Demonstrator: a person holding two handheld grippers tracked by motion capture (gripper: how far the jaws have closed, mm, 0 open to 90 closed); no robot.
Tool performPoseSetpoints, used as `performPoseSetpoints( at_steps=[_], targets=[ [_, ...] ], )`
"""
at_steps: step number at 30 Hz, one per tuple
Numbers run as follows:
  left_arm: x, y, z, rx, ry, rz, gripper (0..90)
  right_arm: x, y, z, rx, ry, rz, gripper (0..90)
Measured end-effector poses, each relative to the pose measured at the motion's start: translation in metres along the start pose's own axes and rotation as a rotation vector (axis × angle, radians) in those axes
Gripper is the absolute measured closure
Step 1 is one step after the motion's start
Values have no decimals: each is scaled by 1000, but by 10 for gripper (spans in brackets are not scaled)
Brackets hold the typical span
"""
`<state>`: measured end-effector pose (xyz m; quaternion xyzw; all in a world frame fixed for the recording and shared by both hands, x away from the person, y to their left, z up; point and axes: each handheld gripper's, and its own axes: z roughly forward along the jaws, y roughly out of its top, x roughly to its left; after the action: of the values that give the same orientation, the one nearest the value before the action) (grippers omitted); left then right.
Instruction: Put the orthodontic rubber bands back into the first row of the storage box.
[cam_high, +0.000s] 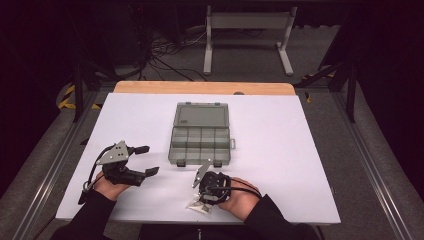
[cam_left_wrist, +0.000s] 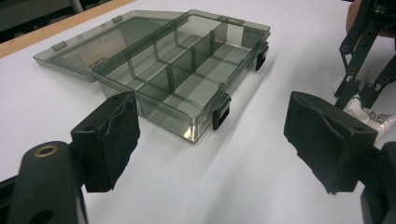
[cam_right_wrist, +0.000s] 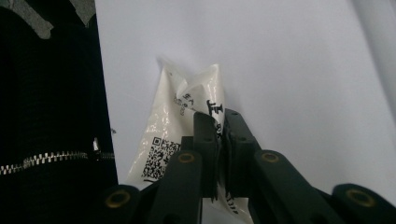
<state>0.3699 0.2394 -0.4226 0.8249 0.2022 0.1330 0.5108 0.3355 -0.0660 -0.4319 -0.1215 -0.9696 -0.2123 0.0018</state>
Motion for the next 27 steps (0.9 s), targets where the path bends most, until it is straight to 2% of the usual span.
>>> performPoseSetpoints(
  at_steps=[4,10,16,19,21,27],
  targets=[
    [0,0,0,-2,1,-6,190,-2,0,-2,1,12,3,874],
    [1,0,-1,-4,2,-3,190,-6,2,-9,-28,25,7,876],
    [1,0,-1,-1,3,-1,190,-14,7,-31,-86,-3,5,876],
    [1,0,-1,-1,3,-1,190,-17,8,-37,-100,-10,3,876],
    [1,0,-1,-1,3,-1,190,-22,10,-46,-120,-31,11,876],
    [1,0,-1,-1,4,-2,190,-30,12,-57,-143,-52,14,876]
  ],
)
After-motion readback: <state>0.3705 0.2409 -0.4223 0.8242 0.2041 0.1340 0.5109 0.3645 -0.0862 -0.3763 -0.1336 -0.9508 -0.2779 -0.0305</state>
